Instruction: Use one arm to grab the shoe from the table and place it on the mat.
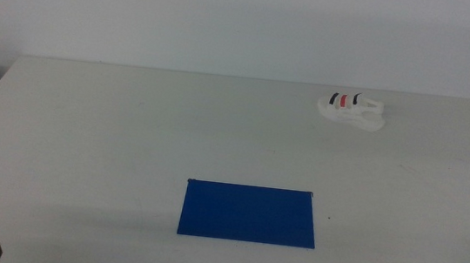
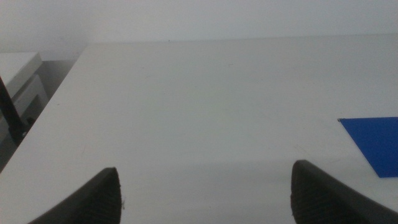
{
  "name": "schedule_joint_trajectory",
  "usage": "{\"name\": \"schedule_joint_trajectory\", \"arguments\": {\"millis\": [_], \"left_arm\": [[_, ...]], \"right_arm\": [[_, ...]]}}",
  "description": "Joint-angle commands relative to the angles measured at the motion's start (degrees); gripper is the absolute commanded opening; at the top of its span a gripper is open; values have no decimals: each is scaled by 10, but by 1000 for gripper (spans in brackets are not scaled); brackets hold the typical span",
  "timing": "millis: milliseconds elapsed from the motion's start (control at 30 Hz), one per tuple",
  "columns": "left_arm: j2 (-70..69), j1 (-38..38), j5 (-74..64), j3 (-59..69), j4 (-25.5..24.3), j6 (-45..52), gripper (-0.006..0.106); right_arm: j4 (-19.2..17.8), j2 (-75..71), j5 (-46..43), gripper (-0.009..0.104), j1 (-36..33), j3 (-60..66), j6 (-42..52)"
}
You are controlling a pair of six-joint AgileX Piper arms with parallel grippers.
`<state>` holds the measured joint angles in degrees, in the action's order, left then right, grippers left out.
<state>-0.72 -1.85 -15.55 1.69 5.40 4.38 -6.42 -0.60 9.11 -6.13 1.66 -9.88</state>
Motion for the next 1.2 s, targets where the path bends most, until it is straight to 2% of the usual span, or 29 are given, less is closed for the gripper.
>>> {"name": "schedule_joint_trajectory", "arguments": {"millis": [0,200,367,500,600,667,833,967,1100,1167], "left_arm": [[-8,-3,46,4,4,-3,94],[-8,-3,46,4,4,-3,94],[-8,-3,46,4,4,-3,94],[-8,-3,46,4,4,-3,94],[-8,-3,46,4,4,-3,94],[-8,-3,46,4,4,-3,94],[-8,-3,46,4,4,-3,94],[-8,-3,46,4,4,-3,94],[-8,-3,46,4,4,-3,94],[-8,-3,46,4,4,-3,94]], "right_arm": [[0,-2,-43,90,2,-9,5],[25,105,-44,90,2,-91,5],[5,236,-44,90,2,-194,5],[3,351,-44,90,1,-281,4],[-21,447,-44,90,1,-344,6],[-23,503,-33,90,-1,-389,6],[-23,639,43,90,-32,-536,21],[-23,749,157,90,-33,-673,59],[-21,864,292,90,-34,-828,140],[0,923,344,90,-34,-895,197]]}}
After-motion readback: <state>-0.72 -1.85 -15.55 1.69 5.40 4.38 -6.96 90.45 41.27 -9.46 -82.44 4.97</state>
